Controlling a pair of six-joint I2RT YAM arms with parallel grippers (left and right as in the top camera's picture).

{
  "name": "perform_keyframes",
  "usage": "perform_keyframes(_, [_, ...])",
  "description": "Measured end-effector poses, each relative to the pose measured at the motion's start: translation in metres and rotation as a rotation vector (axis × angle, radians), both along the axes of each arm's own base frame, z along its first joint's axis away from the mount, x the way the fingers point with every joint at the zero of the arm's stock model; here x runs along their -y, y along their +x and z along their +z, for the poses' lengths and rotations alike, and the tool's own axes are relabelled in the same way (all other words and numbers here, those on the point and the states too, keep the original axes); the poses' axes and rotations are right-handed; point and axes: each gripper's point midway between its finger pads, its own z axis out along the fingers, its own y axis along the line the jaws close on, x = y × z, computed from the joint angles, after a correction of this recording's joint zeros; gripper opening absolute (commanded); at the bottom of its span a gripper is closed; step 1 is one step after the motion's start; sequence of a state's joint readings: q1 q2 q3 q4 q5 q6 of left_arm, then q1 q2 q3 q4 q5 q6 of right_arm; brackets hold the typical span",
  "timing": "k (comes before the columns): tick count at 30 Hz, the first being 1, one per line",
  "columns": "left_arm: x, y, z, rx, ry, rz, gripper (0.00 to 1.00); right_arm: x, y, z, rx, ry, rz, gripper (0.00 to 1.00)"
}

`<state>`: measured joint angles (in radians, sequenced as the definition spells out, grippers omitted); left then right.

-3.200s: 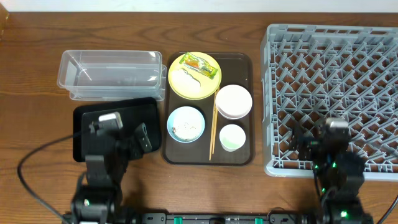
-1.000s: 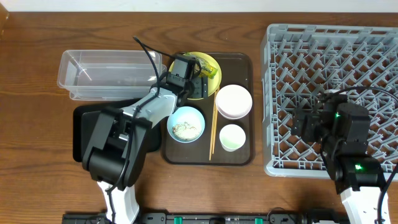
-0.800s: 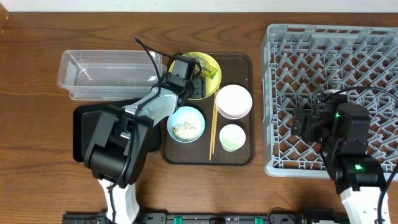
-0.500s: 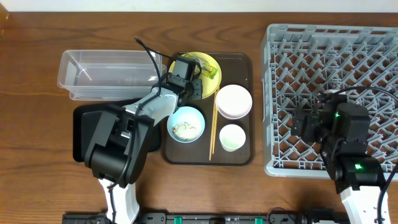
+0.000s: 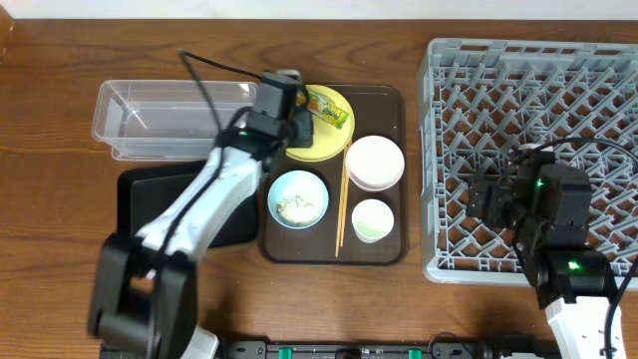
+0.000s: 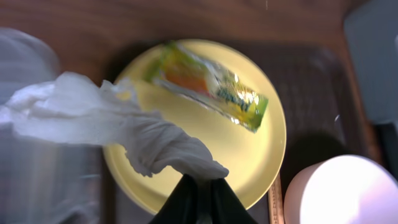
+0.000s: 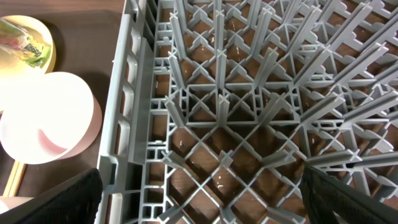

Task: Sort waste into correct bins and load items into the dishwasher rack
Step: 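Grasp the white tissue with the left gripper, drop it in the bin, then reach the left gripper to the yellow plate and grasp the snack wrapper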

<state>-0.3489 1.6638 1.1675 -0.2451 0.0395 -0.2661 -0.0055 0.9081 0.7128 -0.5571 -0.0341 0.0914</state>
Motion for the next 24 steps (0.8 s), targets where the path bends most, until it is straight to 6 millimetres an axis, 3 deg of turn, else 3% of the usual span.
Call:
perform_keyframes(3, [-0.027,-0.001,0.018,0.022,0.015,0.076,0.06,0.000,0.000,0.000,0.000,0.000,0.000,0.99])
perform_keyframes(7, [-0.072,0.002,0.016,-0.006,0.014,0.239,0.10,0.000,0.000,0.000,0.000,0.000,0.000,0.99])
perform_keyframes(9, [-0.094,0.002,0.012,-0.028,0.002,0.326,0.17,0.000,0.000,0.000,0.000,0.000,0.000,0.99])
perform_keyframes(13, [-0.121,0.004,0.012,-0.032,-0.028,0.441,0.47,0.000,0.000,0.000,0.000,0.000,0.000,0.99])
perform_keyframes(19, [-0.125,0.005,0.012,-0.035,-0.058,0.482,0.53,0.000,0.000,0.000,0.000,0.000,0.000,0.99])
perform_keyframes(24, [-0.096,0.012,0.019,-0.017,-0.145,0.386,0.53,0.000,0.000,0.000,0.000,0.000,0.000,0.99])
